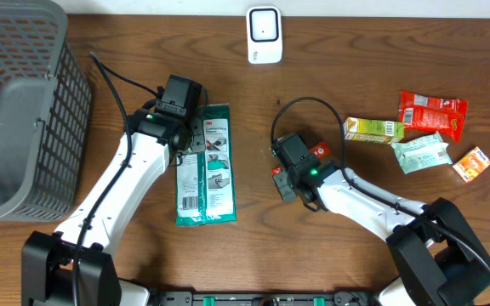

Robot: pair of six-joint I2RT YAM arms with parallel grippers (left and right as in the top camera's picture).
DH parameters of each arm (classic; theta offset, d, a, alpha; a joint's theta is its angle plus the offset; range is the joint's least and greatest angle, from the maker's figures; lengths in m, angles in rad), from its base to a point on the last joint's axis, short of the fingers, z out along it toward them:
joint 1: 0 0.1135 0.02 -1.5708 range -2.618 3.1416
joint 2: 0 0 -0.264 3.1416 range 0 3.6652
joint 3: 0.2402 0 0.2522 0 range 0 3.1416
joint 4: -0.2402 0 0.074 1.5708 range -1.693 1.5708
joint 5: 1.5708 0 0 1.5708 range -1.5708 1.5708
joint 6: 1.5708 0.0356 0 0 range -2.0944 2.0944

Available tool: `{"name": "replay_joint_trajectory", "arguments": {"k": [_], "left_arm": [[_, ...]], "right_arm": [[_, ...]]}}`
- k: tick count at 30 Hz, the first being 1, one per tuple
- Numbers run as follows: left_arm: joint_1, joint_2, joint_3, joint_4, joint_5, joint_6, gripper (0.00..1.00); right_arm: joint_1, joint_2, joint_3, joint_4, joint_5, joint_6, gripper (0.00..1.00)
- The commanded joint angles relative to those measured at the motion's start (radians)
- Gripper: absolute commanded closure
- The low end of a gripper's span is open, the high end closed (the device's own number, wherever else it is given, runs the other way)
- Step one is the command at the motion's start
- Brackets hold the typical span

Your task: Scan the item barcode

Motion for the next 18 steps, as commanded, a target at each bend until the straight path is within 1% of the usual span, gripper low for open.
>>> {"name": "replay_joint_trajectory", "arguments": {"k": [1, 4, 5, 7, 10, 11, 15, 18], "left_arm": [[0.004, 0.008, 0.005, -0.003, -0.012, -0.005, 0.5], [0.004, 0.008, 0.005, -0.003, -0.012, -0.005, 0.5], [0.004, 0.008, 0.005, -0.003, -0.013, -0.005, 0.5], [0.004, 0.008, 0.005, -0.003, -0.013, -0.005, 0.5], [0.004, 0.008, 0.005, -0.003, -0.012, -0.005, 0.5], [0.004, 0.008, 0.005, -0.003, -0.013, -0.005, 0.5], [0.004, 0.008, 0.005, -0.003, -0.012, -0.006, 0.5], [0.004, 0.008, 0.005, -0.003, -0.012, -0.006, 0.5]], "right_arm": [[0.006, -0.002, -0.002, 0.061, 0.053, -0.013, 0.99], [0.006, -0.002, -0.002, 0.127, 0.053, -0.012, 0.99], [0.005, -0.002, -0.002, 0.175, 0.054, 0.013, 0.99], [-0.006, -0.002, -0.002, 0.227, 0.067, 0.018, 0.99], [-0.073, -0.002, 0.028, 0.246, 0.113, 0.051, 0.99], [-0.102, -0.002, 0.037, 0.243, 0.094, 0.051, 0.99], [-0.272, 0.0, 0.051, 0.218, -0.086, 0.051, 0.99], [-0.313, 0.005, 0.051, 0.21, -0.117, 0.031, 0.99]]}}
